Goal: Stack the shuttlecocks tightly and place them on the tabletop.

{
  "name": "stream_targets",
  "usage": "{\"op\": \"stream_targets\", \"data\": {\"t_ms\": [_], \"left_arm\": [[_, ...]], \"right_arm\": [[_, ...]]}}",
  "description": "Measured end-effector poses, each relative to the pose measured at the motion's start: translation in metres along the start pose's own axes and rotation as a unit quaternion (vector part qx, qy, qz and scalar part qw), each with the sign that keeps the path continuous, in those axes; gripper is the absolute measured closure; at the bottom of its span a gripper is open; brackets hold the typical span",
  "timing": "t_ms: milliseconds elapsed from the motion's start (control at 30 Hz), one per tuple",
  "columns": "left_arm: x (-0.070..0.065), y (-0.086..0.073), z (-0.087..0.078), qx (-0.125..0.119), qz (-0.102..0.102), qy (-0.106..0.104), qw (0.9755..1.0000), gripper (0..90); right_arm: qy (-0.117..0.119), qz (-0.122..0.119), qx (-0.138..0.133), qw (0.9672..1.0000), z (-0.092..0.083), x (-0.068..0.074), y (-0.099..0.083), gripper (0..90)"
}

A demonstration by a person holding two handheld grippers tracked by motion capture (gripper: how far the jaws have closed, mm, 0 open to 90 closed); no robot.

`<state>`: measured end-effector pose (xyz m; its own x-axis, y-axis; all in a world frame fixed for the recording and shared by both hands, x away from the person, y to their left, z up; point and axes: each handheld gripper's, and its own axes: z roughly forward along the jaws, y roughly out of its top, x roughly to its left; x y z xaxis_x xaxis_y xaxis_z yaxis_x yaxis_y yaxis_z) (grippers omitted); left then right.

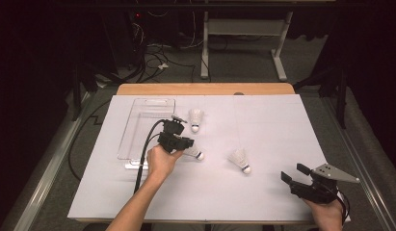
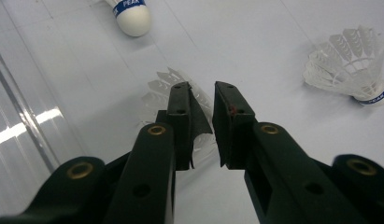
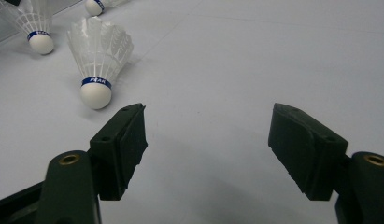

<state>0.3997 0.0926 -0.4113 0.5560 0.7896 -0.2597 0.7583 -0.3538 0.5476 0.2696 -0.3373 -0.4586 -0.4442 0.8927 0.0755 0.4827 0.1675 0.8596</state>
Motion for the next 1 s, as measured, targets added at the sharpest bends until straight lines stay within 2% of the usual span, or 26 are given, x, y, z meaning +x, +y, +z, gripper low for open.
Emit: {"op": "stream_targets", "data": {"t_ms": [433,533,633,833,1000], "left_arm": [[-0.0028,0.0004,0.0011,0.001,0.008,-0.015,0.9999,82.7],[-0.0021,0.0007,0.001,-0.001,0.003,-0.028,0.9996,85.9],[-0.0021,0.0009,0.0017,-0.001,0.008,-0.034,0.9994,88.2],[-0.0005,0.0021,0.0018,-0.003,0.003,-0.052,0.9986,89.0],[-0.0013,0.0025,0.0009,0.001,0.009,-0.05,0.9987,89.4]], "right_arm": [[-0.001,-0.001,-0.002,1.0,-0.0007,0.0004,0.0001,28.0],[-0.001,-0.001,-0.001,1.0,-0.0005,0.0005,0.0001,28.0],[-0.001,-0.001,-0.002,1.0,-0.0008,0.0003,0.0001,28.0],[-0.001,-0.003,-0.002,1.0,-0.0001,0.0002,0.0002,28.1],[-0.003,-0.002,-0.003,1.0,-0.001,0.0006,0.0002,28.2]]}}
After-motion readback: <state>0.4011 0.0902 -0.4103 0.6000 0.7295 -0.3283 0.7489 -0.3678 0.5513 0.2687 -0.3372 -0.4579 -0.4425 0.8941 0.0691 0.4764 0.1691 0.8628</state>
